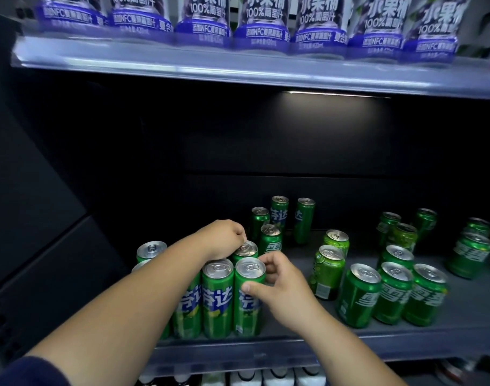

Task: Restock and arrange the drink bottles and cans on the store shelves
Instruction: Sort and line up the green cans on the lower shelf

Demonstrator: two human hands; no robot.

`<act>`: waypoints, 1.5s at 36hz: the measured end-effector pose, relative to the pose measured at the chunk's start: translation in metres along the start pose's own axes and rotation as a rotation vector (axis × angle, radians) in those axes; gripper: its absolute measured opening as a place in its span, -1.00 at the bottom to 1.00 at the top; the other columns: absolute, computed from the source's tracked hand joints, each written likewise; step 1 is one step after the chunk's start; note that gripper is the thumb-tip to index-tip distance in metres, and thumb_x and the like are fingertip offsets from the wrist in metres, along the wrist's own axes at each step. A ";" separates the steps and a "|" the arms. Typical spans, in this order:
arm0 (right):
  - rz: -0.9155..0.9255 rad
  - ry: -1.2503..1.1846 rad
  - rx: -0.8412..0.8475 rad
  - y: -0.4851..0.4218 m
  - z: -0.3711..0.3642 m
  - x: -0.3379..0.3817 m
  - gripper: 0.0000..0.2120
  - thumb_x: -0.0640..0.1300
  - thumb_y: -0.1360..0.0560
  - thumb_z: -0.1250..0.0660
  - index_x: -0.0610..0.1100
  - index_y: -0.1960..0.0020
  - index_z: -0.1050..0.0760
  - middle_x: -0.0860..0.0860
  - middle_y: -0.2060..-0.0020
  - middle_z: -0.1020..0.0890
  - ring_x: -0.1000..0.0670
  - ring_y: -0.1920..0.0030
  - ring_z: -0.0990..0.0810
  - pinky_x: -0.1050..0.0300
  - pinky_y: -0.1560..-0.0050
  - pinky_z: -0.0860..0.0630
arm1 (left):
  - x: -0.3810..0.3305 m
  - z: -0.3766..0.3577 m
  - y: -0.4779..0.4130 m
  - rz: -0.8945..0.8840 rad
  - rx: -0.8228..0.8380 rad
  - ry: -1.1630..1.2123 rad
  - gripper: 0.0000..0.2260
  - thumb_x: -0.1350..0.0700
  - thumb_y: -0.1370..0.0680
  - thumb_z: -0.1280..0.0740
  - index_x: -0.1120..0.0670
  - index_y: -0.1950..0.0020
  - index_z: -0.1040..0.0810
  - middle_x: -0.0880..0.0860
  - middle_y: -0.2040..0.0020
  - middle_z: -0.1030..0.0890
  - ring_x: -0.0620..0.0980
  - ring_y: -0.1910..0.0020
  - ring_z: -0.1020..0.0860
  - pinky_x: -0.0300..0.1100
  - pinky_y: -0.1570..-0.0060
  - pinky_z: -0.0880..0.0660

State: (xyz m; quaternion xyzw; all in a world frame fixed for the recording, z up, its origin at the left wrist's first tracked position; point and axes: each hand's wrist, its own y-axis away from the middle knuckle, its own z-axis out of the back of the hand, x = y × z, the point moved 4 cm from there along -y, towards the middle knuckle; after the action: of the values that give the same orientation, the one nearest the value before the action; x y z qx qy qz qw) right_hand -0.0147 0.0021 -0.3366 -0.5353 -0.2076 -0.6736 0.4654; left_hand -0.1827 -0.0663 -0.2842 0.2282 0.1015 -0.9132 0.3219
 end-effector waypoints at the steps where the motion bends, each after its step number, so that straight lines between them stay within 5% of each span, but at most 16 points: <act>1: 0.003 0.009 -0.007 0.000 -0.001 -0.001 -0.64 -0.11 -0.33 -0.61 0.04 0.01 -0.50 0.07 0.03 -0.69 0.11 -0.02 -0.66 0.01 -0.13 -0.61 | 0.000 0.000 0.000 0.003 0.003 0.005 -0.81 0.06 -0.58 -0.23 -0.11 0.18 -0.59 -0.13 0.11 -0.63 -0.09 0.06 -0.58 -0.15 0.01 -0.52; 9: -0.032 -0.032 0.073 -0.003 -0.001 -0.002 -0.62 -0.07 -0.31 -0.59 0.07 -0.05 -0.51 0.06 -0.02 -0.68 0.06 -0.08 -0.67 -0.10 -0.18 -0.61 | -0.004 0.005 -0.005 -0.004 0.074 0.016 -0.80 0.13 -0.57 -0.29 -0.04 0.23 -0.59 -0.09 0.22 -0.61 -0.12 0.19 -0.53 -0.25 0.22 -0.39; 15: -0.039 -0.047 0.056 -0.005 0.000 -0.004 -0.60 -0.16 -0.33 -0.63 0.00 -0.04 -0.51 0.01 -0.02 -0.67 0.02 -0.05 -0.67 -0.03 -0.12 -0.62 | -0.011 0.009 -0.006 -0.040 0.121 -0.113 -0.87 0.08 -0.60 -0.30 -0.02 0.11 -0.60 -0.10 0.21 -0.59 -0.15 0.21 -0.49 -0.26 0.25 -0.35; 21: -0.025 -0.087 0.055 -0.005 -0.003 -0.006 -0.62 -0.12 -0.30 -0.62 0.05 -0.01 -0.52 0.04 0.02 -0.69 0.01 -0.05 -0.69 -0.07 -0.13 -0.63 | -0.004 0.006 -0.009 -0.016 0.086 -0.054 -0.82 0.10 -0.58 -0.31 -0.04 0.21 -0.59 -0.11 0.24 -0.59 -0.12 0.20 -0.51 -0.22 0.22 -0.37; 26: -0.013 -0.102 0.049 -0.003 -0.005 -0.006 -0.64 -0.28 -0.38 -0.58 -0.04 -0.08 -0.55 0.12 -0.01 -0.71 0.11 -0.07 -0.67 0.04 -0.20 -0.59 | -0.003 0.005 -0.008 -0.020 0.085 -0.025 -0.84 0.11 -0.59 -0.30 -0.02 0.16 -0.61 -0.10 0.24 -0.59 -0.12 0.21 -0.51 -0.24 0.24 -0.38; 37: -0.004 -0.085 0.015 0.001 -0.005 -0.005 -0.62 -0.24 -0.37 -0.60 0.05 -0.07 -0.56 0.19 0.00 -0.71 0.20 -0.02 -0.65 0.30 -0.01 -0.54 | -0.005 0.009 -0.003 -0.031 0.100 -0.002 -0.85 0.09 -0.61 -0.30 0.01 0.11 -0.63 -0.11 0.28 -0.57 -0.18 0.28 -0.48 -0.25 0.30 -0.34; 45: 0.010 -0.006 0.035 0.001 -0.001 -0.004 -0.61 -0.07 -0.37 -0.61 0.15 -0.09 -0.53 0.23 -0.03 -0.69 0.17 -0.05 -0.65 0.14 -0.12 -0.59 | -0.003 0.009 -0.001 -0.053 0.094 -0.059 -0.82 0.00 -0.62 -0.27 -0.08 0.12 -0.62 -0.10 0.20 -0.63 -0.14 0.22 -0.53 -0.20 0.22 -0.41; 50: -0.020 0.060 0.052 -0.001 0.007 -0.006 -0.36 0.03 -0.30 -0.65 0.15 -0.29 -0.45 0.14 -0.18 -0.61 0.13 -0.19 -0.59 0.04 -0.24 -0.56 | -0.009 0.014 0.007 -0.066 0.021 -0.034 -0.81 -0.08 -0.59 -0.32 -0.10 -0.14 -0.64 -0.12 -0.06 -0.65 -0.13 -0.04 -0.58 -0.17 -0.10 -0.51; 54: -0.007 0.123 0.019 -0.001 0.024 -0.005 -0.27 0.03 -0.33 -0.63 0.07 -0.42 -0.40 0.09 -0.26 -0.53 0.09 -0.22 -0.54 0.07 -0.24 -0.53 | -0.033 0.020 0.015 -0.129 -0.028 -0.036 -0.75 -0.06 -0.57 -0.36 -0.06 -0.24 -0.60 -0.11 -0.10 -0.65 -0.13 -0.06 -0.60 -0.17 -0.13 -0.52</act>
State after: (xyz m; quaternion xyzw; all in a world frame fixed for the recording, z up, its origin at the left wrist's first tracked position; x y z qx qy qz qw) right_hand -0.0031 0.0235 -0.3322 -0.4877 -0.1870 -0.7048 0.4800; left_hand -0.1574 -0.0663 -0.2517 0.2003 0.1230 -0.9345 0.2673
